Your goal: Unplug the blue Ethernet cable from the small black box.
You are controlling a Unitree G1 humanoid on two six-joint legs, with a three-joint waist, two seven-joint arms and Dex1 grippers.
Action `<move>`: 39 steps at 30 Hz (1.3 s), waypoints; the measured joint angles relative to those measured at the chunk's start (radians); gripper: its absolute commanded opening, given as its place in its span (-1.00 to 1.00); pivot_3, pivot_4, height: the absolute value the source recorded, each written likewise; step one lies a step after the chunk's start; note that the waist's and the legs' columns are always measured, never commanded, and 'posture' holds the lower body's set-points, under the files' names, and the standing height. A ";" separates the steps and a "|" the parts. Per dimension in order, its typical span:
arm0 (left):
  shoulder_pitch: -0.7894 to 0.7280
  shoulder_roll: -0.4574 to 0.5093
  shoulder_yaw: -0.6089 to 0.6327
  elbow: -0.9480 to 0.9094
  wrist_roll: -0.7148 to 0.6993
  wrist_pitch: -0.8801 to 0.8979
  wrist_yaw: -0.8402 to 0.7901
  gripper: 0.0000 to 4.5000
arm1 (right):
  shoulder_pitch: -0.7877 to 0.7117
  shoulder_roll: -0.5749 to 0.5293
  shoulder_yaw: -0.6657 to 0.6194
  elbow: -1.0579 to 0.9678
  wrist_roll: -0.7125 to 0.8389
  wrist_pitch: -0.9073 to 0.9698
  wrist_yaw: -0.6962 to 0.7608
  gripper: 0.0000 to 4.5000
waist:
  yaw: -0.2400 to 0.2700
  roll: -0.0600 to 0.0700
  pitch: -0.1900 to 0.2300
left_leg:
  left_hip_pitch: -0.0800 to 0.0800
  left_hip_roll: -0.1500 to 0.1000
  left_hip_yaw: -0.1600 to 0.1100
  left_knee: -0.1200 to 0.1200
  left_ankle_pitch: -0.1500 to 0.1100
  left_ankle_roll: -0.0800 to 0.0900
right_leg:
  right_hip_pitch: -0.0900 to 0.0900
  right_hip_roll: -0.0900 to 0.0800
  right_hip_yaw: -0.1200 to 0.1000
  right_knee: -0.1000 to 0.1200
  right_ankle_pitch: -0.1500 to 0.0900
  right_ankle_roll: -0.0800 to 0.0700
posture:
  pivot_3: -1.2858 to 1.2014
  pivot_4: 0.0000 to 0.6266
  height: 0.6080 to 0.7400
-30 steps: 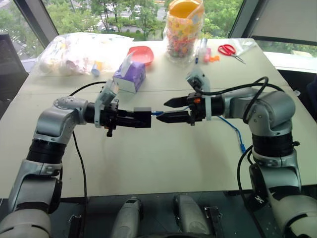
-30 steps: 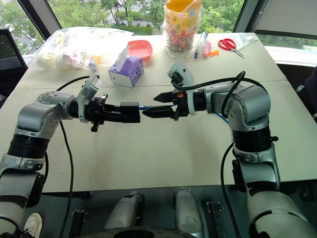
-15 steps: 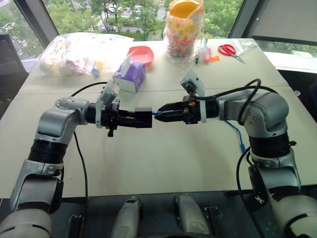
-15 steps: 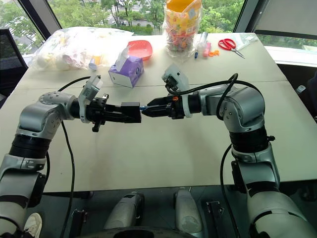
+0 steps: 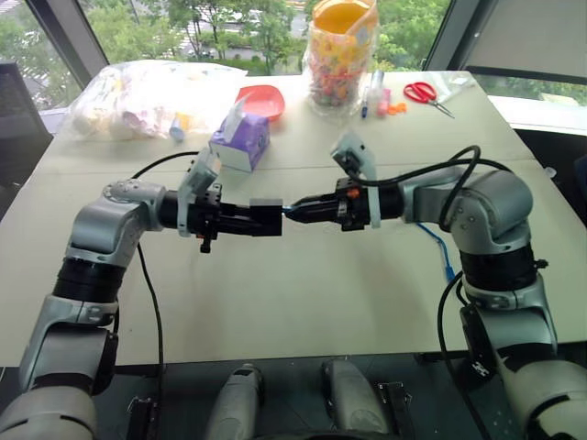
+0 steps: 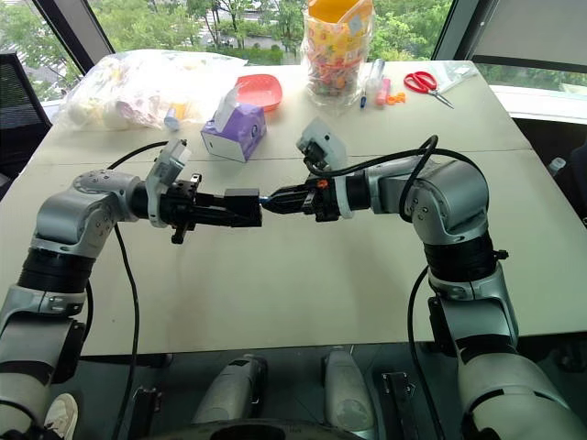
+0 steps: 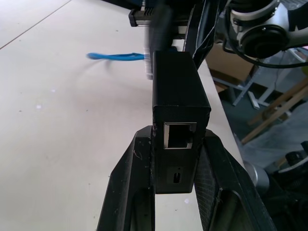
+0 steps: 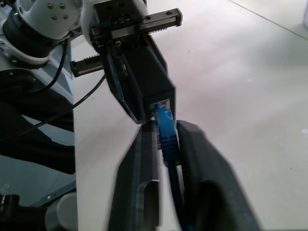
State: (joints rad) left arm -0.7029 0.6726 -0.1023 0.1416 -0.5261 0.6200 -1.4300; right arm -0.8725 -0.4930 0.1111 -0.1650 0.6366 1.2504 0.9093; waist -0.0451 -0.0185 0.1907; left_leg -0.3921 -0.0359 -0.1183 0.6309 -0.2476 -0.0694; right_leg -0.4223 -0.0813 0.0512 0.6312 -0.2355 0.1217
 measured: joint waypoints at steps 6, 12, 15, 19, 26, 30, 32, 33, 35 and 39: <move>0.000 0.000 0.000 0.000 0.003 -0.002 -0.002 -0.78 | 0.000 0.000 0.002 0.003 0.001 -0.002 0.000 -0.99 | 0.000 0.000 0.000 | 0.000 0.000 0.000 0.000 0.000 0.000 | 0.000 0.000 0.000 0.000 0.000 0.000 | 0.03 -0.52 1.00; 0.005 0.002 0.000 -0.001 0.005 -0.017 -0.005 -0.78 | 0.000 0.000 0.002 0.006 0.008 -0.001 -0.001 -0.99 | 0.000 0.000 0.000 | 0.000 0.000 0.000 0.000 0.000 0.000 | 0.000 0.000 0.000 0.000 0.000 0.000 | 0.03 -0.52 1.00; 0.010 0.004 0.000 -0.006 0.005 -0.019 -0.007 -0.78 | 0.000 0.000 0.002 0.014 0.019 0.007 -0.001 -0.99 | 0.000 0.000 0.000 | 0.000 0.000 0.000 0.000 0.000 0.000 | 0.000 0.000 0.000 0.000 0.000 0.000 | 0.03 -0.52 1.00; 0.014 0.005 -0.001 -0.006 0.005 -0.019 -0.015 -0.78 | -0.006 -0.001 0.002 0.030 0.039 0.024 -0.001 -0.99 | 0.000 0.000 0.000 | 0.000 0.000 0.000 0.000 0.000 0.000 | 0.000 0.000 0.000 0.000 0.000 0.000 | 0.03 -0.52 1.00; 0.017 0.035 0.003 -0.005 0.007 -0.018 -0.023 -0.78 | -0.008 -0.092 -0.013 0.086 0.064 0.034 0.031 -0.99 | 0.001 0.000 0.000 | 0.000 0.000 0.000 0.000 0.000 0.000 | 0.000 0.000 0.000 0.000 0.000 0.000 | 0.03 -0.52 1.00; 0.022 0.042 0.004 -0.005 0.007 -0.018 -0.023 -0.78 | 0.015 -0.149 -0.010 0.140 0.050 0.001 0.060 -0.99 | 0.001 0.000 0.000 | 0.000 0.000 0.000 0.000 0.000 0.000 | 0.000 0.000 0.000 0.000 0.000 0.000 | 0.03 -0.52 1.00; 0.023 0.046 0.008 -0.004 0.007 -0.019 -0.022 -0.78 | 0.022 -0.145 -0.007 0.177 0.007 -0.059 0.040 -0.99 | -0.001 0.000 0.000 | 0.000 0.000 0.001 0.000 0.000 0.000 | 0.000 0.000 0.000 0.000 0.000 0.000 | 0.03 -0.52 1.00; 0.023 0.044 0.008 -0.004 0.007 -0.020 -0.020 -0.78 | 0.022 -0.137 -0.005 0.201 -0.024 -0.101 0.022 -0.99 | -0.003 0.000 0.000 | 0.000 0.000 0.001 0.000 0.000 0.000 | 0.000 0.000 0.000 0.000 0.000 0.000 | 0.03 -0.52 1.00; 0.025 0.039 0.008 -0.003 0.015 -0.028 -0.005 -0.78 | 0.023 -0.103 0.001 0.253 -0.090 -0.201 -0.027 -0.99 | -0.004 0.000 0.000 | 0.000 0.000 0.001 0.000 0.000 0.000 | 0.000 0.000 0.000 0.000 0.000 0.000 | 0.03 -0.52 1.00; 0.034 -0.047 0.007 0.038 0.099 -0.192 0.096 -0.78 | -0.016 0.045 0.022 0.499 -0.306 -0.462 -0.280 -0.99 | -0.001 0.000 0.000 | 0.000 0.000 0.001 0.001 0.000 0.000 | 0.000 0.000 0.001 0.000 0.000 0.000 | 0.03 -0.52 1.00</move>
State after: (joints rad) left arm -0.6686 0.6257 -0.0950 0.1796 -0.4269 0.4278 -1.3337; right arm -0.8885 -0.4476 0.1336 0.3343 0.3311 0.7885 0.6290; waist -0.0457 -0.0188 0.1906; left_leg -0.3918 -0.0357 -0.1172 0.6315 -0.2474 -0.0698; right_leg -0.4228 -0.0812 0.0517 0.6312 -0.2351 0.1215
